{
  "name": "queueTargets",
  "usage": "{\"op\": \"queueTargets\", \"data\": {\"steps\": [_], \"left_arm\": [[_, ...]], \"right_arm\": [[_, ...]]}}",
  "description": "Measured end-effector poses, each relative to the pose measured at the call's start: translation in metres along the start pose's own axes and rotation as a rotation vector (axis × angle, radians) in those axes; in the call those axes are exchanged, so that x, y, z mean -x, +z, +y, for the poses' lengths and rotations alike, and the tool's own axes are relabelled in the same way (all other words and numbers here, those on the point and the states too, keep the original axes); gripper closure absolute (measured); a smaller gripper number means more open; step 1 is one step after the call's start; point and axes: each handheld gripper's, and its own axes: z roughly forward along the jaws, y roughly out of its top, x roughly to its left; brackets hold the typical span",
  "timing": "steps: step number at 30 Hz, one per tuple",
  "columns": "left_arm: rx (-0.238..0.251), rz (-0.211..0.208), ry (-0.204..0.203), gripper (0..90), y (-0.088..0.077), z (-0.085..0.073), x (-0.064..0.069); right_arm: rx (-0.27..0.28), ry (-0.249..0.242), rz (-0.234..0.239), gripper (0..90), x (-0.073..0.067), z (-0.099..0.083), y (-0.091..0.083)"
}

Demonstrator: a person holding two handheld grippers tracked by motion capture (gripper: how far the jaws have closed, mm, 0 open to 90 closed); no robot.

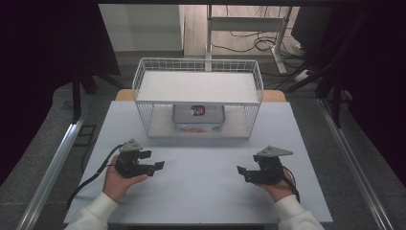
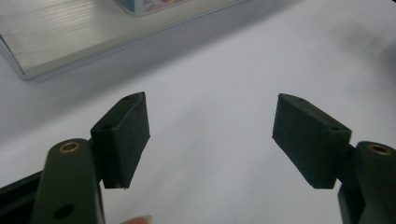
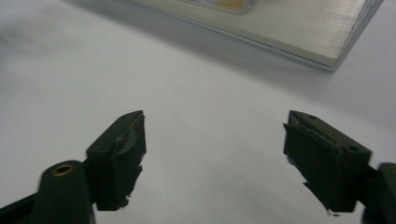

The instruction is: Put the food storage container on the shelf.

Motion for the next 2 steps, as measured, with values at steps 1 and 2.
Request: {"op": "queueTargets", "data": {"steps": [1, 2], "left_arm": [[-0.002, 0.004, 0.003, 27.1, 0.0004, -0.0002, -0.0003], [-0.002, 0.004, 0.003, 27.1, 0.0004, -0.0002, -0.0003]], "right_arm": [[-0.006, -0.007, -0.005, 16.5, 0.0003, -0.0004, 0.0001], [-0.011, -0.01, -0.01, 15.7, 0.0006, -0.0007, 0.0008]]}}
